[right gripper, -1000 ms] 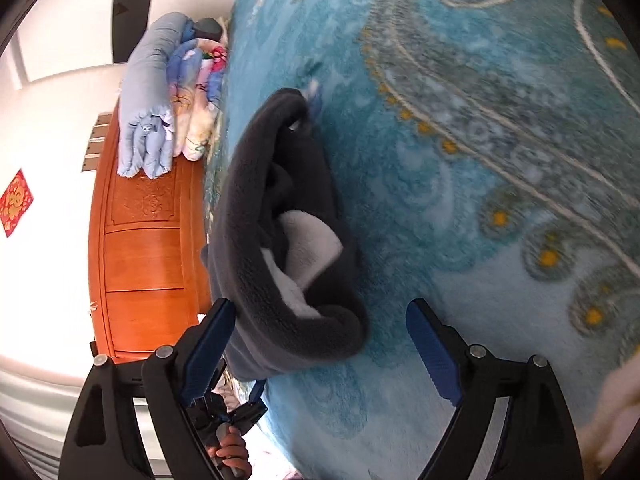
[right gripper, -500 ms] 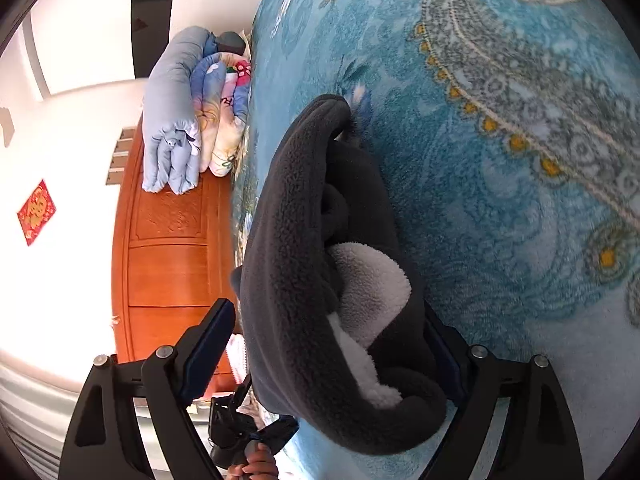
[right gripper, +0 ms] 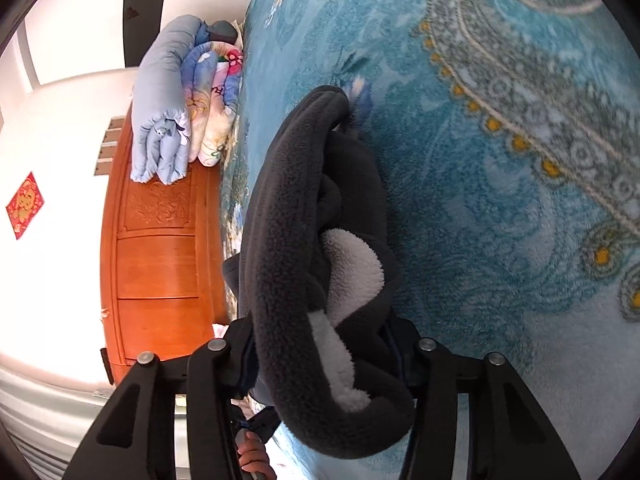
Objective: Fold clothes
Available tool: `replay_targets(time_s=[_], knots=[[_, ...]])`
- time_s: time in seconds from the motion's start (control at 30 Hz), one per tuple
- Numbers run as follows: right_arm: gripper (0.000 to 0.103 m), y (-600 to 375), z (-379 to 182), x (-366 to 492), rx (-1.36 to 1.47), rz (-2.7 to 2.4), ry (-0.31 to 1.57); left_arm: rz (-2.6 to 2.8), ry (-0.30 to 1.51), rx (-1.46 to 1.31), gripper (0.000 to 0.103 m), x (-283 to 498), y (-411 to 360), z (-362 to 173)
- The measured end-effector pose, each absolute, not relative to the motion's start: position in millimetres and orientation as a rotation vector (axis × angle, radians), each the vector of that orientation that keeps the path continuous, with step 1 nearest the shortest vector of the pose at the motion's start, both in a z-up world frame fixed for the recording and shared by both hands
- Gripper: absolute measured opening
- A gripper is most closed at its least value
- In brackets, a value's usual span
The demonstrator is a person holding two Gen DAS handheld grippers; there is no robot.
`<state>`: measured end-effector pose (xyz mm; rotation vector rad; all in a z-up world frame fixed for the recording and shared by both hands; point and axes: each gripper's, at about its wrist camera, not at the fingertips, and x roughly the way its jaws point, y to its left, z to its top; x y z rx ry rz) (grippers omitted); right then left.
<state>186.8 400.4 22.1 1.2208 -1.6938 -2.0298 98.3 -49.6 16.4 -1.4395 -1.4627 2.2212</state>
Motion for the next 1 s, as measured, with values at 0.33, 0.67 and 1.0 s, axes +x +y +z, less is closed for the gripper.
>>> replay_targets(time_s=[0.33,0.67,1.0], knots=[[0.038,371.5,128.4,128.4,0.992,-2.024,-1.498,2.314,-1.240,-1.145,0.032,38.1,-63.8,121.6],[0.037,333.9,60.5,134.4,1.132,-1.963,-1.480,2.333,-1.357,-1.366,0.032,52.3,-140.4,49.3],[0.038,339.0,20.8,165.9,1.265,-1.971,-1.589,2.147,-1.602,-1.347,0.039,75.1,-165.6,8.1]])
